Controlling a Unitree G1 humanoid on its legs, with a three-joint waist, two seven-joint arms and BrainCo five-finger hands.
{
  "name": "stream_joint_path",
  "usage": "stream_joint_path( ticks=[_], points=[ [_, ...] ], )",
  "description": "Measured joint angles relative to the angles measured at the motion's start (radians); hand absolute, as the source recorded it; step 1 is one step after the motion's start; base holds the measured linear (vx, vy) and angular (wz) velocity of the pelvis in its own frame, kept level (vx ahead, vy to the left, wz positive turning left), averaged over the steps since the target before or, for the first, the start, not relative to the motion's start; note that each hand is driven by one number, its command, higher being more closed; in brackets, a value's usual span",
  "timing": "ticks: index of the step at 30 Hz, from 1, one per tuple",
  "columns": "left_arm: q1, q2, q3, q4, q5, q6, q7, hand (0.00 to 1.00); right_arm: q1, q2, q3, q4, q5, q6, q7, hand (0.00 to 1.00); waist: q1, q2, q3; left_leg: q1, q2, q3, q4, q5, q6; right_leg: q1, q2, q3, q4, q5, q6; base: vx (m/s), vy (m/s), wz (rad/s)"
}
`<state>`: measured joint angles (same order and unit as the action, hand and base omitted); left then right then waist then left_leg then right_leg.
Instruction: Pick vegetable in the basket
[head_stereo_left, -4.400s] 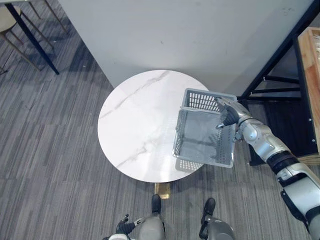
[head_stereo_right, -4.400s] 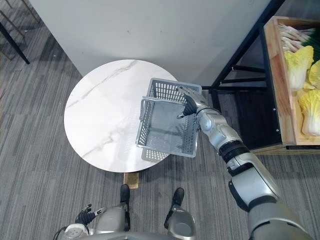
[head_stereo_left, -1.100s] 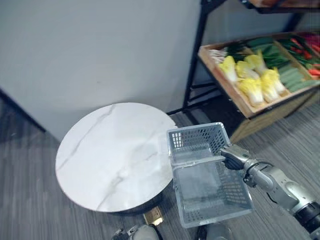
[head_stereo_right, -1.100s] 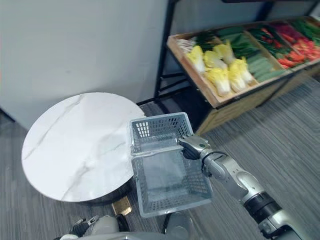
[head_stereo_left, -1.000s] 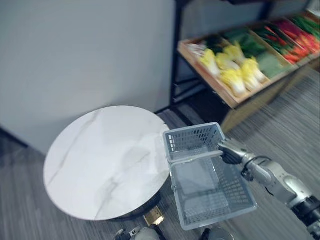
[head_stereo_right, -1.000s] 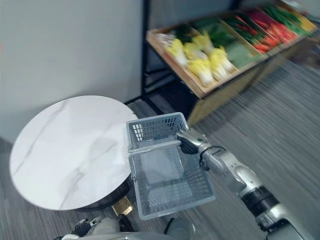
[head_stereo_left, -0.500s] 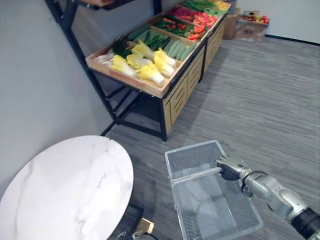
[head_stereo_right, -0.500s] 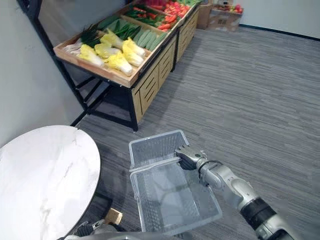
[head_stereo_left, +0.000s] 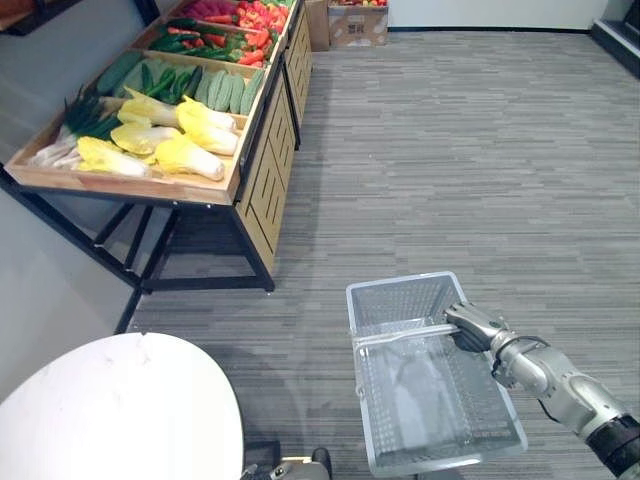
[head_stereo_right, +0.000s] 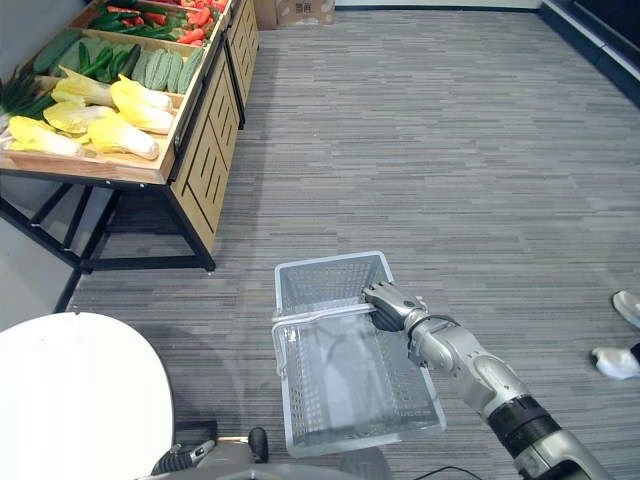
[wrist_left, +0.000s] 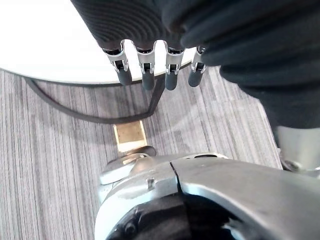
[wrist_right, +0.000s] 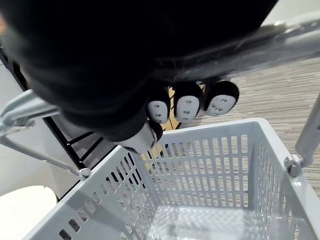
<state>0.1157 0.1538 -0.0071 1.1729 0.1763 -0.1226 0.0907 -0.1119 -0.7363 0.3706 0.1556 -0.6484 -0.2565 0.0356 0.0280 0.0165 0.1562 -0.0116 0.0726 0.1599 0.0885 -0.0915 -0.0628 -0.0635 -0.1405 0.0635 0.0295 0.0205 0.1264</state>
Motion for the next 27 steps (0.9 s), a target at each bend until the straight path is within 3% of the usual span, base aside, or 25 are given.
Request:
stream_joint_path(
  ticks=[8, 10, 11, 13, 14, 15, 17, 18, 20, 23, 24, 26, 27],
  points=[
    [0.007, 0.007, -0.009, -0.001, 0.002, 0.0, -0.013, 0.0, 0.066, 0.017, -0.056, 0.011, -0.003, 0.008, -0.004, 1.0, 0.001, -0.01, 0.001, 0.034, -0.027, 0.08, -0.019, -0.017, 0.016, -0.032, -0.01, 0.082, 0.018, 0.004, 0.014, -0.01, 0.051, -0.3],
    [0.006, 0.017, -0.019, -0.001, 0.002, 0.0, -0.013, 0.0, 0.09, 0.039, -0.089, 0.018, -0.003, 0.02, -0.004, 1.0, -0.005, -0.031, 0.014, 0.038, -0.035, 0.092, 0.009, -0.052, 0.02, -0.07, -0.01, 0.105, 0.119, -0.043, 0.017, 0.04, 0.041, -0.22],
    [0.005, 0.019, -0.022, -0.001, 0.002, 0.0, -0.013, 0.0, 0.091, 0.045, -0.093, 0.018, -0.004, 0.028, -0.004, 1.0, -0.006, -0.03, 0.015, 0.048, -0.038, 0.094, 0.012, -0.064, 0.025, -0.077, -0.009, 0.109, 0.15, -0.05, 0.018, 0.04, 0.031, -0.28],
    [-0.001, 0.026, -0.049, 0.0, 0.004, 0.001, -0.012, 0.0, 0.091, 0.05, -0.095, 0.017, -0.005, 0.036, -0.005, 1.0, -0.013, -0.024, 0.026, 0.101, -0.028, 0.098, 0.001, -0.084, 0.039, -0.155, 0.018, 0.096, 0.387, -0.049, 0.009, 0.0, 0.02, -0.27],
    [-0.002, 0.031, -0.061, 0.001, 0.004, 0.001, -0.012, 0.0, 0.091, 0.05, -0.095, 0.017, -0.005, 0.035, -0.005, 1.0, -0.023, -0.026, 0.033, 0.122, -0.03, 0.097, -0.007, -0.085, 0.041, -0.169, 0.019, 0.079, 0.447, -0.042, -0.003, 0.0, 0.049, -0.04],
    [-0.005, 0.04, -0.078, 0.002, 0.004, 0.002, -0.012, 0.0, 0.095, 0.052, -0.096, 0.016, -0.005, 0.035, -0.005, 1.0, -0.034, -0.035, 0.042, 0.159, -0.034, 0.097, -0.032, -0.085, 0.043, -0.197, 0.011, 0.035, 0.535, -0.015, -0.055, 0.03, 0.067, 0.02],
    [-0.02, 0.052, -0.092, 0.0, 0.005, 0.003, -0.012, 0.0, 0.099, 0.066, -0.105, 0.015, -0.006, 0.035, -0.006, 1.0, -0.055, -0.039, 0.044, 0.19, -0.039, 0.088, -0.052, -0.085, 0.067, -0.236, -0.004, -0.006, 0.619, 0.013, -0.088, 0.08, 0.07, 0.04],
    [-0.041, 0.06, -0.101, -0.001, 0.005, 0.008, -0.011, 0.0, 0.11, 0.084, -0.122, 0.015, -0.006, 0.034, -0.007, 1.0, -0.059, -0.04, 0.05, 0.19, -0.039, 0.08, -0.051, -0.089, 0.075, -0.264, -0.007, -0.009, 0.643, -0.007, -0.094, 0.13, 0.05, 0.1],
    [-0.102, 0.07, -0.11, -0.004, 0.004, 0.018, -0.01, 0.0, 0.112, 0.09, -0.132, 0.015, -0.005, 0.034, -0.008, 1.0, -0.06, -0.047, 0.067, 0.185, -0.03, 0.067, -0.05, -0.097, 0.076, -0.288, 0.0, -0.024, 0.582, -0.038, -0.094, 0.17, 0.003, 0.2],
    [-0.176, 0.065, -0.115, -0.077, 0.002, 0.017, 0.004, 0.0, 0.111, 0.094, -0.162, 0.015, -0.004, 0.034, -0.022, 1.0, -0.076, -0.042, 0.073, 0.177, -0.014, 0.033, -0.051, -0.114, 0.062, -0.294, -0.003, -0.04, 0.29, -0.004, -0.056, 0.31, -0.082, 0.35],
    [-0.21, 0.069, -0.114, -0.124, 0.001, 0.015, 0.023, 0.0, 0.111, 0.105, -0.167, 0.015, -0.004, 0.034, -0.033, 1.0, -0.081, -0.05, 0.071, 0.191, -0.01, 0.017, -0.053, -0.131, 0.038, -0.288, -0.01, -0.037, 0.097, 0.029, -0.027, 0.51, -0.181, 0.39],
    [-0.238, 0.074, -0.115, -0.167, 0.001, 0.012, 0.035, 0.0, 0.122, 0.125, -0.172, 0.015, -0.005, 0.039, -0.037, 1.0, -0.086, -0.071, 0.073, 0.234, -0.012, -0.006, -0.048, -0.166, -0.007, -0.275, -0.025, -0.045, 0.021, 0.032, -0.021, 0.52, -0.251, 0.51],
    [-0.244, 0.064, -0.119, -0.19, -0.001, 0.008, 0.044, 0.0, 0.137, 0.14, -0.196, 0.013, -0.011, 0.042, -0.041, 1.0, -0.105, -0.063, 0.068, 0.263, 0.006, -0.035, -0.038, -0.204, -0.035, -0.274, -0.019, -0.062, 0.072, 0.11, -0.014, 0.45, -0.256, 0.56]
  ],
)
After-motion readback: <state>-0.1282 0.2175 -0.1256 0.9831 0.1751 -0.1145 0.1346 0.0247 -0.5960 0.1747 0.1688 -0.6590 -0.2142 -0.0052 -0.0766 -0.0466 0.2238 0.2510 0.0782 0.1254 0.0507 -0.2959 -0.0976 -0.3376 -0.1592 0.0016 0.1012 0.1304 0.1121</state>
